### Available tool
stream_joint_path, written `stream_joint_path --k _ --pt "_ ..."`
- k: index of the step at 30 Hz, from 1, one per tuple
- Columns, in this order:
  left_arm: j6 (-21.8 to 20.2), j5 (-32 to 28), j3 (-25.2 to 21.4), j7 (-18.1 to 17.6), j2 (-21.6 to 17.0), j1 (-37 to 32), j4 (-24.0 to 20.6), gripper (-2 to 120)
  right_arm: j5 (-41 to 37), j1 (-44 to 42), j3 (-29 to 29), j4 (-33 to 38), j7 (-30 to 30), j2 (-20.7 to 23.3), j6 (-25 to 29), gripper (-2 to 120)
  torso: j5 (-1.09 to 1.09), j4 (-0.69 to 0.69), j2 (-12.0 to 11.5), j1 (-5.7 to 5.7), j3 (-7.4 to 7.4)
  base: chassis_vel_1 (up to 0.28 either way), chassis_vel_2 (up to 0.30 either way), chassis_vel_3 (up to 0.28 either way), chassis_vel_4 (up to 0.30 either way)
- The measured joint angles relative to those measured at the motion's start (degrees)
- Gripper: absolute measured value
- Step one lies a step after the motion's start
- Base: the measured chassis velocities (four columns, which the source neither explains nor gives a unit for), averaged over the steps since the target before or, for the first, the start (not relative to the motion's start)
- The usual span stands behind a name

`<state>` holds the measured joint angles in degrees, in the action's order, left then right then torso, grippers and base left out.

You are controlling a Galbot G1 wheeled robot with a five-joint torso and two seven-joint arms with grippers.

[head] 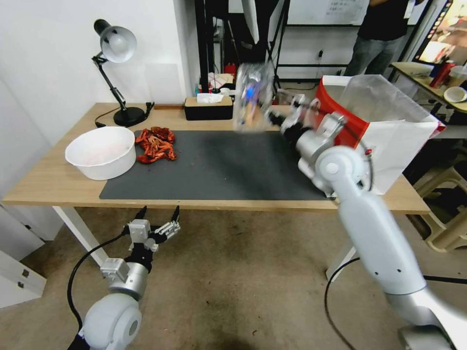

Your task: Close the takeout container lid, then place the container into the takeout bag.

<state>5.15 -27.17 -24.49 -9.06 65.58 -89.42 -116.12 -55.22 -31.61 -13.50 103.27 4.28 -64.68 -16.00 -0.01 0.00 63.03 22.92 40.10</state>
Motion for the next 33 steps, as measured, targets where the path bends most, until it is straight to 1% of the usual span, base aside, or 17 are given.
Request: stream_joint_path --k 1,2,4,6,8,11,14,18,20,21,22,24,26,28,29,30,33 --pt "0.2 0.0 -0.1 0.0 0.1 -0.3 0.1 100 4.3 0.6 -1.1 1.0 0.2 2.1 1.6 0 0.02 0.00 0.0 0.00 0.00 0.000 0.000 0.000 0.000" --pt "0.3 0.0 -0.2 0.0 0.1 -0.4 0.2 100 6.3 0.8 -1.9 1.5 0.6 3.4 2.0 0 0.01 0.00 0.0 0.00 0.00 0.000 0.000 0.000 0.000" --pt "0.4 0.0 -0.2 0.1 0.2 -0.5 0.2 100 7.7 0.9 -2.6 1.8 1.2 4.6 2.1 0 0.02 0.00 0.0 0.00 0.00 0.000 0.000 0.000 0.000" --pt "0.6 -0.1 -0.2 0.3 0.2 -0.6 0.4 100 11.3 0.2 -6.0 2.8 3.5 8.2 1.7 0 0.03 0.00 0.0 0.00 0.00 0.000 0.000 0.000 0.000" --pt "0.7 -0.1 -0.1 0.3 0.2 -0.6 0.5 100 11.7 -0.2 -7.1 3.0 4.1 9.0 1.5 0 0.03 -0.01 0.0 0.00 0.00 0.000 0.000 0.000 0.000" --pt "0.7 -0.2 0.5 0.3 0.4 -0.2 0.7 100 11.3 -2.9 -11.5 3.8 5.9 12.2 0.3 0 0.02 -0.02 0.0 0.00 0.00 0.000 0.000 0.000 0.000" --pt "0.7 -0.3 0.9 0.3 0.4 0.1 1.0 100 11.1 -5.3 -13.7 3.8 7.3 13.3 -0.2 0 0.02 -0.02 0.0 0.00 0.00 0.000 0.000 0.000 0.000" --pt "0.7 -0.4 1.0 0.2 0.5 0.4 1.0 100 10.1 -6.8 -14.9 3.9 8.5 13.2 -0.2 0 0.01 0.00 0.0 0.00 0.00 0.000 0.000 0.000 0.000" --pt "0.7 -0.4 1.0 0.2 0.5 0.5 1.0 100 9.7 -7.8 -15.6 4.0 9.2 12.8 -0.8 7 0.02 0.00 0.0 0.00 0.01 0.000 0.000 0.000 0.000" --pt "0.7 -0.4 1.0 0.2 0.4 0.5 1.1 100 9.5 -8.3 -16.0 4.1 10.1 12.5 -1.1 13 0.02 0.00 0.0 0.00 0.00 0.000 0.000 0.000 0.000" --pt "0.7 -0.4 1.0 0.2 0.4 0.5 1.1 100 9.5 -8.3 -16.0 4.1 10.1 12.5 -1.1 13 0.02 0.00 0.0 0.00 0.00 0.000 0.000 0.000 0.000" --pt "0.7 -0.4 1.0 0.2 0.3 0.4 1.1 100 10.2 -8.9 -16.2 4.0 10.8 12.3 -0.9 25 0.01 0.01 0.0 0.00 0.00 0.000 0.000 0.000 0.000" --pt "0.7 -0.4 1.0 0.1 0.3 0.4 1.1 100 10.4 -9.0 -16.2 4.0 11.0 12.3 -0.8 28 0.01 0.01 0.0 0.00 0.00 0.000 0.000 0.000 0.000" --pt "0.7 -0.4 1.0 0.0 0.3 0.4 1.1 100 10.5 -9.4 -16.3 3.9 11.6 12.3 -0.6 37 0.01 0.01 0.0 0.00 0.01 0.000 0.000 0.000 0.000" --pt "0.7 -0.4 1.0 -0.1 0.4 0.4 1.1 100 10.5 -9.6 -16.4 3.9 11.6 12.3 -0.4 42 0.01 0.01 0.0 0.00 0.00 0.000 0.000 0.000 0.000" --pt "0.7 -0.4 1.0 -0.1 0.4 0.4 1.1 100 10.5 -9.6 -16.4 3.9 11.6 12.3 -0.4 42 0.01 0.01 0.0 0.00 0.00 0.000 0.000 0.000 0.000" --pt "0.7 -0.6 1.0 -0.2 0.4 0.5 1.1 100 8.6 -11.2 -16.6 5.4 9.8 12.5 1.6 56 0.00 0.00 0.0 0.00 0.01 0.000 0.000 0.000 0.000"
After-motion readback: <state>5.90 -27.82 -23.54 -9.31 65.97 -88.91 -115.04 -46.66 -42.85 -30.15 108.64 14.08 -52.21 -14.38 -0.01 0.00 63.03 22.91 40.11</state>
